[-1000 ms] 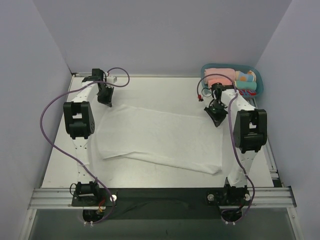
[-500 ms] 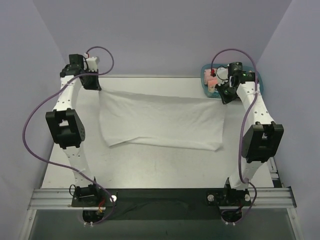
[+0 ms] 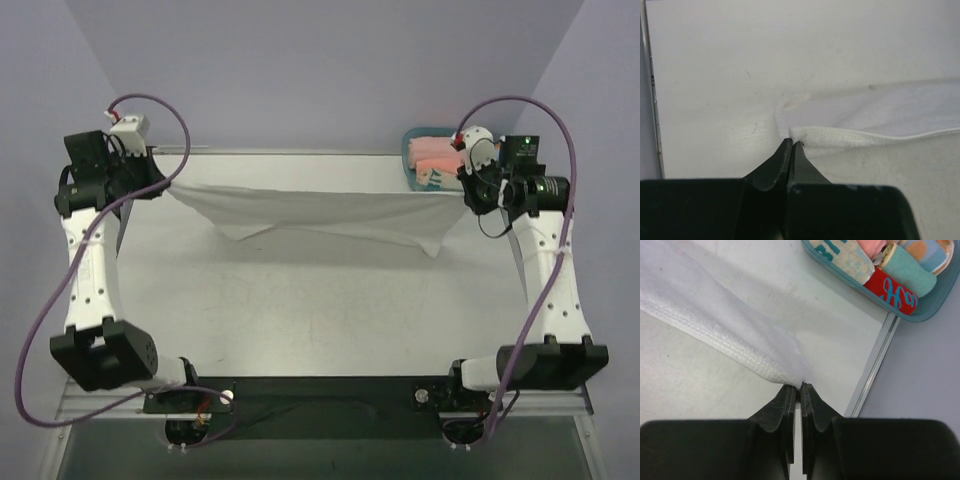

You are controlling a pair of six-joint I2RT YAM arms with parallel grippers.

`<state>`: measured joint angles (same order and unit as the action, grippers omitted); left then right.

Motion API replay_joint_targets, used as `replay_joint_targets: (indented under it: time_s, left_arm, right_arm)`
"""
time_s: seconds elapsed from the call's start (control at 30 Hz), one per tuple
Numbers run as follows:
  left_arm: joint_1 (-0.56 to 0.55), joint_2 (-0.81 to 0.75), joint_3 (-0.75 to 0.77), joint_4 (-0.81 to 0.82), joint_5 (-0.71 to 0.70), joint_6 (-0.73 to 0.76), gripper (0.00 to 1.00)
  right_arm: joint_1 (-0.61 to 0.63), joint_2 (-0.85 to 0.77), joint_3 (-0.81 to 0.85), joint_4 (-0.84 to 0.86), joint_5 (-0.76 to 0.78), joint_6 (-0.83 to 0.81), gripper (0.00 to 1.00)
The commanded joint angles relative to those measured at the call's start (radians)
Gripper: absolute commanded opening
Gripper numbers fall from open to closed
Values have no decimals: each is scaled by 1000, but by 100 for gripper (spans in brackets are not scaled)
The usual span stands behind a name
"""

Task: Roll the towels
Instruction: Flatten the towel

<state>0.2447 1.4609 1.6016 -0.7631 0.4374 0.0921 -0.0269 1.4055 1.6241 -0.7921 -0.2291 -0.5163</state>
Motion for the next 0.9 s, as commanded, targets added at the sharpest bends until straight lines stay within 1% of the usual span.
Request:
replay_joint_targets:
  time_s: [0.0,0.03,0.1,0.13,0.17,0.23,0.27,0.37,0.4,0.47,0.5,0.57,0.6,0.63,0.7,0.77,0.8,0.87]
  left_arm:
    - [16,-184,-116,62,35,40,0]
    - [16,-265,-143,62,31,41,0]
    - [21,-345,-204,61,15,47,0]
    - [24,-423,-221,58,3,47,0]
    - [25,-457,-235,53,-9,52,0]
    - [24,-541,-252,32,-86,52,0]
    - [24,-560,-247,22,-86,52,0]
    - [25,-594,-230,7,-166,35,0]
    - [25,-591,-226,7,-199,31,0]
    - [24,-561,-226,24,-224,12,0]
    - [25,-542,-235,33,-230,12,0]
    - [24,-481,-264,60,-239,-12,0]
    - [24,-456,-276,73,-233,-17,0]
    - [25,-404,-285,90,-232,-22,0]
    - [22,-349,-316,126,-223,-48,0]
    - [7,-266,-356,198,-227,-64,0]
    - [1,-240,-367,227,-227,-68,0]
    - [-34,-142,-374,303,-259,-65,0]
  right_arm:
    - [-8,-140,-78,-29,-38,15,0]
    - [-8,-201,-93,-29,-42,18,0]
    - [-8,-291,-141,-32,-52,24,0]
    - [-8,-319,-154,-33,-52,27,0]
    - [-8,-347,-165,-36,-55,32,0]
    - [-7,-402,-158,-53,-62,44,0]
    - [-7,-414,-158,-56,-59,44,0]
    - [-7,-424,-118,-61,-49,58,0]
    - [-7,-403,-109,-59,-46,55,0]
    - [-5,-366,-99,-53,-41,55,0]
    - [-5,-320,-105,-50,-42,55,0]
    - [10,-268,-133,-21,-39,65,0]
    - [21,-214,-147,-7,-32,68,0]
    - [24,-186,-173,10,-15,68,0]
    - [82,-99,-210,88,40,67,0]
    - [99,-35,-253,179,88,67,0]
    - [107,40,-256,209,99,73,0]
    - [110,117,-238,279,112,94,0]
